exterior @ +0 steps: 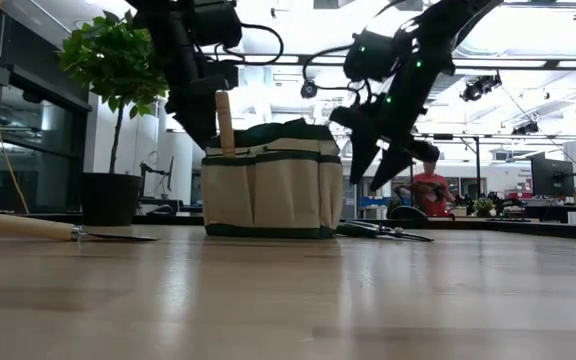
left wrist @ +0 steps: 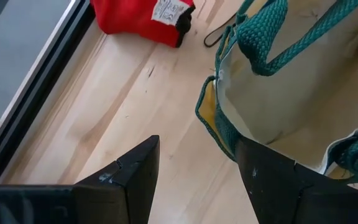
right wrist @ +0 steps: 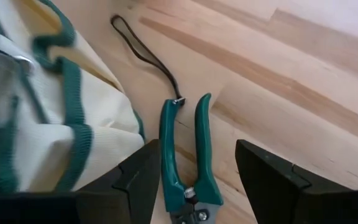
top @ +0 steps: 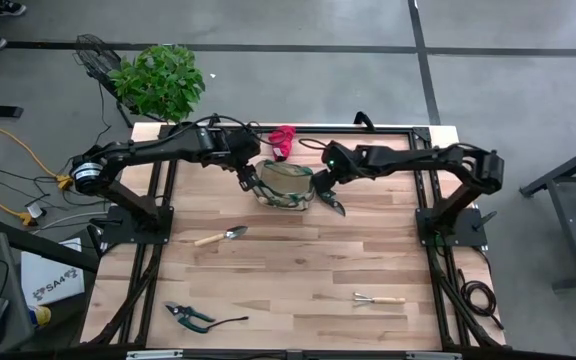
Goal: Pick & Place Garden tools in Gardening bag
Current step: Put the top black shear scissor into the gardening bag
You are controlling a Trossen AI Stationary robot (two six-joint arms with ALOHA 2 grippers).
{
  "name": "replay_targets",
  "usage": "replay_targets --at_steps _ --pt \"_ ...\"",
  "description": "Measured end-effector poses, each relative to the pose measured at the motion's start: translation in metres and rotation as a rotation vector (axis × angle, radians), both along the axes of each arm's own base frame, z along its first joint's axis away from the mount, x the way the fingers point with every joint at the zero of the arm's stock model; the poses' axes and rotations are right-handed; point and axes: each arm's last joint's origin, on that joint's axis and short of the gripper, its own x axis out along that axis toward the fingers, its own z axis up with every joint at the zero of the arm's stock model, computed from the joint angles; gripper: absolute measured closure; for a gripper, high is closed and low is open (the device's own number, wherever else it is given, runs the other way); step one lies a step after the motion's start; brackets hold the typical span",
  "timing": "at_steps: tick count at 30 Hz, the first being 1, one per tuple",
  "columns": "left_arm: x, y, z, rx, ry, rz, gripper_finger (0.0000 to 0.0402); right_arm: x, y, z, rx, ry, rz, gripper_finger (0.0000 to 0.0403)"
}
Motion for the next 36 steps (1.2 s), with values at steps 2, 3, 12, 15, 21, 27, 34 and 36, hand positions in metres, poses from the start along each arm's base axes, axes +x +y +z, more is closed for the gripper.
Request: replay_targets --at_steps 2,3,12,15,21,27,34,36 --pt "0.001 0.0 0.0 0.003 -0.007 -0.001 0.0194 -0.002 0.001 0.005 -0.003 -0.007 0.0 0.0204" --pt "0.001 0.0 0.0 0.003 -0.006 -0.002 0.0194 -0.004 0.001 0.006 -0.003 -0.008 0.0 0.0204" --pt "-0.008 -0.003 0.013 0.019 -0.044 -0.002 0.0194 -0.014 0.004 0.01 -0.004 0.058 -0.019 0.0204" --pt "-0.014 -0.006 0.024 0.036 -0.093 0.001 0.0194 -0.014 0.004 0.01 -0.005 0.067 -0.024 0.0204" --pt "-0.014 -0.008 0.03 -0.026 -0.18 -0.011 0.0194 -0.015 0.004 0.01 -0.017 0.068 -0.04 0.0204" --pt "-0.001 -0.002 0.012 -0.058 -0.13 0.032 0.0194 -0.016 0.004 0.009 -0.006 0.076 -0.055 0.0204" --pt "0.01 0.003 -0.009 -0.045 -0.043 0.067 0.0194 -0.016 0.004 0.009 -0.005 0.08 -0.054 0.0204" --pt "0.01 0.005 -0.013 -0.02 -0.002 0.087 0.0194 -0.016 0.004 0.009 -0.004 0.084 -0.054 0.0204"
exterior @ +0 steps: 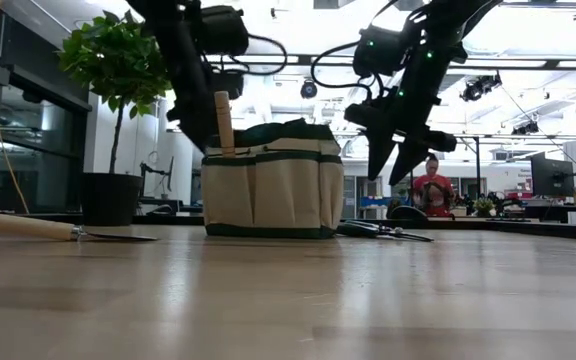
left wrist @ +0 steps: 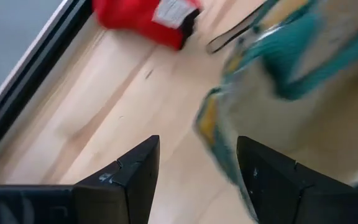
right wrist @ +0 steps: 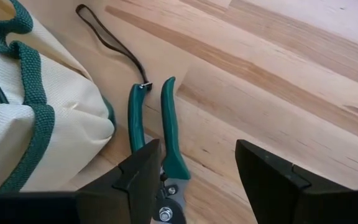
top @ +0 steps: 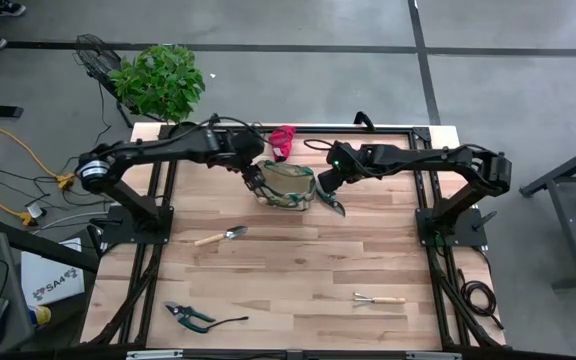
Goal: Pick & Place Garden tools in Gardening bag
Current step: Put the top black shear scissor into the gardening bag
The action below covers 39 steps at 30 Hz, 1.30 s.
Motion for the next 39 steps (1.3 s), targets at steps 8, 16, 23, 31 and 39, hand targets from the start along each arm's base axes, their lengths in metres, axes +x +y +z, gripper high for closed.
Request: replay_targets --at_steps 8,16,23,31,39 --pt "-0.008 0.0 -0.006 0.046 0.126 0.063 0.0194 -0.001 0.0 -0.001 0.004 0.009 -0.003 0.0204" --pt "-0.012 -0.002 -0.008 0.005 0.167 0.055 0.0194 0.002 -0.001 -0.003 0.001 -0.001 -0.003 0.0204" --pt "-0.012 -0.004 -0.005 -0.019 0.137 0.035 0.0194 0.017 -0.005 -0.026 -0.009 0.015 0.029 0.0204" --pt "-0.017 -0.008 0.013 0.005 0.049 -0.001 0.0194 0.024 -0.008 -0.048 0.004 0.07 0.046 0.0204" --pt "-0.027 -0.013 0.029 0.0 -0.02 -0.017 0.0194 0.033 -0.011 -0.066 0.001 0.073 0.058 0.0204"
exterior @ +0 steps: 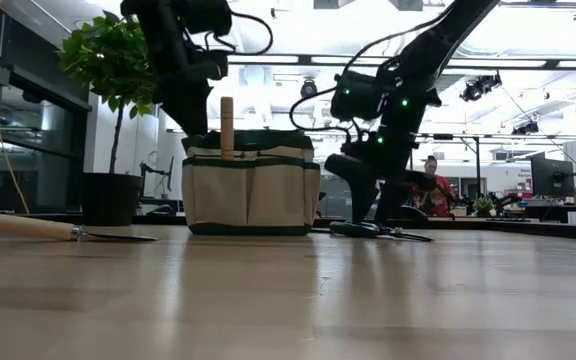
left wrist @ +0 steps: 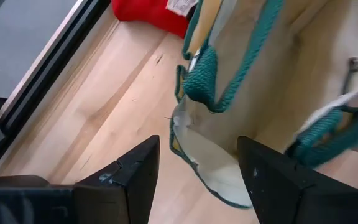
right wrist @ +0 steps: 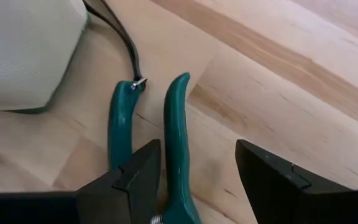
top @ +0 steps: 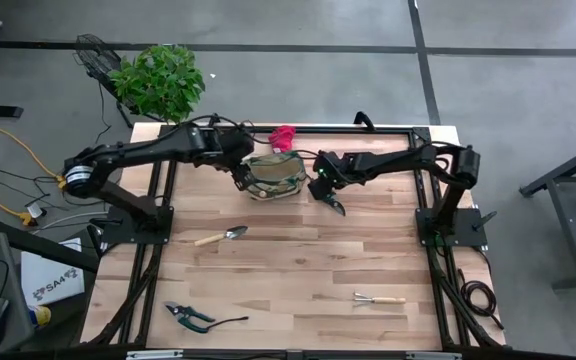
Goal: Pick & Place Garden tools in Gardening bag
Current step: Put the top black shear scissor into the gardening bag
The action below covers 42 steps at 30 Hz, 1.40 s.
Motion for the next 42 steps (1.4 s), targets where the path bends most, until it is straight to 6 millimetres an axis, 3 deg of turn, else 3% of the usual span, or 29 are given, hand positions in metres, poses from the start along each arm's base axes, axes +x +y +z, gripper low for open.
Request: replay_targets --at_steps 12,25,35,42 --pt "-0.001 -0.004 0.007 0.019 -0.043 -0.008 0.0194 0.003 -0.002 -0.011 -0.01 0.024 0.015 0.0216" --pt "0.01 -0.002 0.014 0.009 -0.194 -0.053 0.0194 0.002 -0.003 -0.011 -0.003 0.024 0.017 0.0362" --pt "0.015 -0.003 0.018 -0.02 -0.261 -0.108 0.0194 0.0 0.0 -0.005 0.001 0.027 0.056 0.0365" --pt "0.013 -0.003 0.016 -0.02 -0.236 -0.123 0.0194 -0.004 0.006 0.025 -0.087 -0.022 0.084 0.0365"
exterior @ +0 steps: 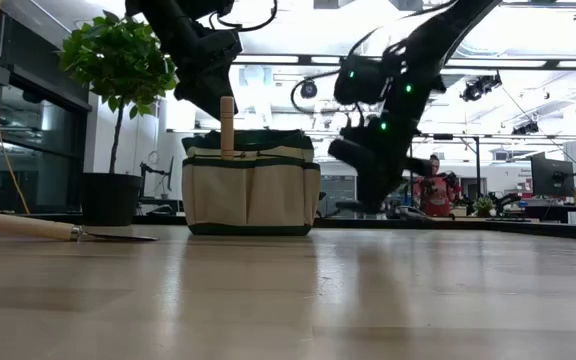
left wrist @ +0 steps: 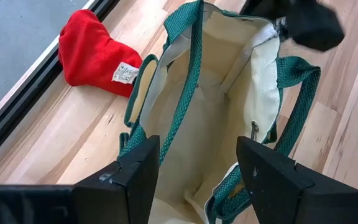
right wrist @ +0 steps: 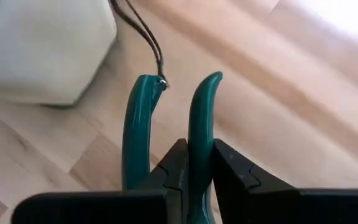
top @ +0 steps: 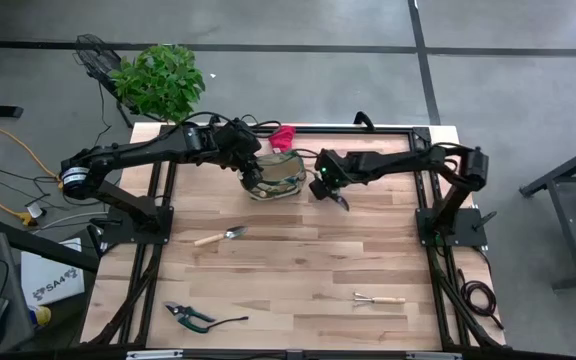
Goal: Pick & Place Garden tools in Gardening bag
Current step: Put the top black shear scissor into the gardening bag
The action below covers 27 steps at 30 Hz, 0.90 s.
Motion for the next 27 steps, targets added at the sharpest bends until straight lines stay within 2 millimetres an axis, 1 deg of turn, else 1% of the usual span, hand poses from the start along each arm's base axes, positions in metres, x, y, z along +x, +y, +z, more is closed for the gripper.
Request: replay_targets --at_steps 6,8,12,15,18,20,22,24,27 --pt "0.0 0.0 0.0 0.001 0.007 -0.004 0.0194 -0.015 0.007 0.038 -0.103 -0.036 -0.019 0.0365" --pt "0.0 -0.002 -0.001 0.0 0.012 -0.01 0.0194 -0.022 0.01 0.049 -0.145 -0.026 -0.01 0.0365" --pt "0.002 -0.008 -0.001 0.02 0.02 -0.019 0.0194 -0.029 0.017 0.07 -0.229 -0.067 0.011 0.0365" --pt "0.005 -0.016 -0.001 0.034 0.027 -0.05 0.0194 -0.029 0.021 0.081 -0.316 -0.086 0.065 0.0365" --pt "0.008 -0.027 -0.001 0.045 0.031 -0.085 0.0194 -0.022 0.022 0.09 -0.403 -0.149 0.125 0.0365" --pt "0.008 -0.034 0.001 0.065 0.032 -0.094 0.0194 -0.017 0.022 0.093 -0.465 -0.189 0.174 0.0365" --pt "0.007 -0.041 0.004 0.089 0.023 -0.097 0.0194 -0.014 0.02 0.09 -0.515 -0.248 0.219 0.0365" --pt "0.005 -0.049 0.009 0.113 0.007 -0.103 0.0194 -0.016 0.016 0.081 -0.548 -0.297 0.235 0.0365" --pt "0.0 -0.058 0.017 0.129 -0.023 -0.101 0.0194 -0.025 0.009 0.061 -0.59 -0.366 0.236 0.0365"
